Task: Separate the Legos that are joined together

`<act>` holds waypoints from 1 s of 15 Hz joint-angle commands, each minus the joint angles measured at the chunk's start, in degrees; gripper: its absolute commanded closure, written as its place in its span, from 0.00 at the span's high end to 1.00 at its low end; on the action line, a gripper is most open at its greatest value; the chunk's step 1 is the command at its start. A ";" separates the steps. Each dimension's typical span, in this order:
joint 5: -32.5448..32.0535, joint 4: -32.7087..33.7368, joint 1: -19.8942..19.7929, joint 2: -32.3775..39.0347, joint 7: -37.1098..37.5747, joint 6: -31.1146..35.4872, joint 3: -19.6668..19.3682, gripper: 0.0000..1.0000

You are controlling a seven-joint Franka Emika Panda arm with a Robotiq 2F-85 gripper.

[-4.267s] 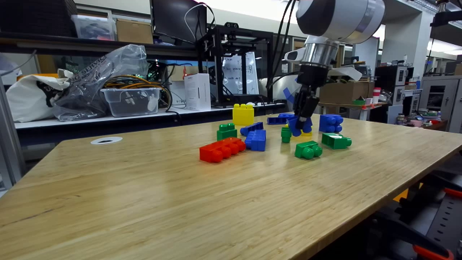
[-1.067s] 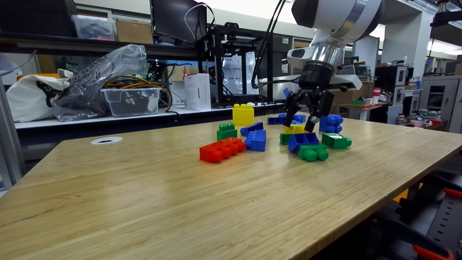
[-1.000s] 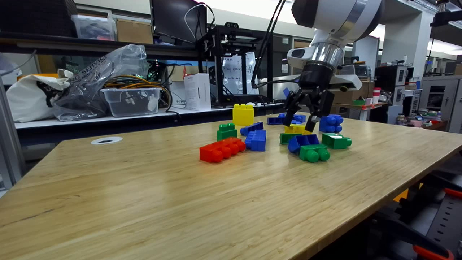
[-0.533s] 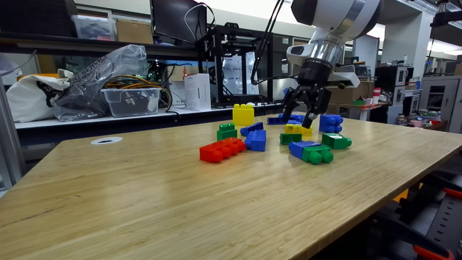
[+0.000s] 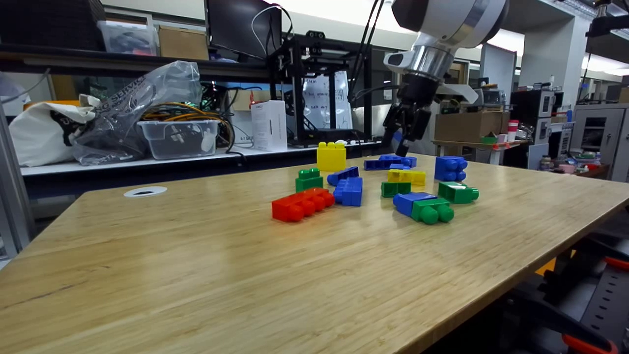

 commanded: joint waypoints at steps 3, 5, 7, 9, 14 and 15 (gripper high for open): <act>-21.08 6.26 -3.81 5.90 24.95 1.70 -0.75 1.00; -29.49 9.00 -4.94 7.19 35.03 0.01 -1.27 1.00; -36.15 11.82 -5.57 8.34 44.59 -1.55 -1.69 1.00; -40.08 14.55 -6.04 8.98 52.92 -4.21 -1.57 1.00; -44.44 18.56 -6.33 9.33 64.55 -11.40 -0.56 1.00; -45.65 18.99 -6.31 9.37 66.01 -12.97 -0.55 1.00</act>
